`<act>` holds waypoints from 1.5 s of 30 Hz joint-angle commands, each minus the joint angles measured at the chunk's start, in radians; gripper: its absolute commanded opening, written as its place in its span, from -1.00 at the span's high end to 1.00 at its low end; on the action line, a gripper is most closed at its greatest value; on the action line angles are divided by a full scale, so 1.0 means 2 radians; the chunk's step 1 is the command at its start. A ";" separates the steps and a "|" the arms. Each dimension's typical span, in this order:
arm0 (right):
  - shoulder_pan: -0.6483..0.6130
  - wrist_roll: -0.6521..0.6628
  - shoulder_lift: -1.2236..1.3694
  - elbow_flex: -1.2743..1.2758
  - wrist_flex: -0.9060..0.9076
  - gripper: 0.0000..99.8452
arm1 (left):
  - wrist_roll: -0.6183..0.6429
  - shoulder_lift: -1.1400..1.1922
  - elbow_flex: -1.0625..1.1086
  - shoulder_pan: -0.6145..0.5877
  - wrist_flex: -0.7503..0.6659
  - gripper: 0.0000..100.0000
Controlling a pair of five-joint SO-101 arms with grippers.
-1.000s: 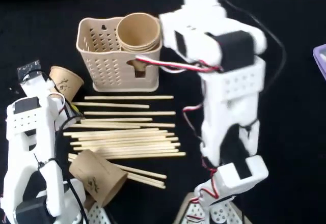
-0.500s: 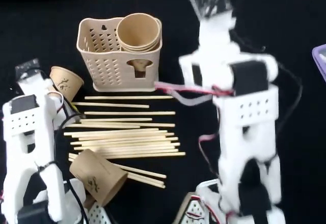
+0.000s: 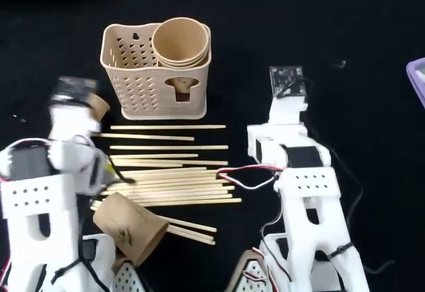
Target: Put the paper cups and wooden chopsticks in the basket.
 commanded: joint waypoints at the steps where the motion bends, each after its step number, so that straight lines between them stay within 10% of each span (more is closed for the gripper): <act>1: 0.008 -0.005 -0.020 0.011 -0.021 0.60 | -0.041 -0.002 -0.017 0.123 0.050 0.51; 8: 0.008 -0.004 -0.020 0.042 -0.060 0.60 | -0.020 0.036 0.046 0.306 0.045 0.52; 25: 0.008 -0.004 -0.020 0.043 -0.059 0.60 | 0.141 0.048 0.052 0.455 0.018 0.51; 45: 0.051 -0.005 -0.020 0.042 -0.059 0.60 | 0.041 0.048 0.090 0.284 -0.015 0.52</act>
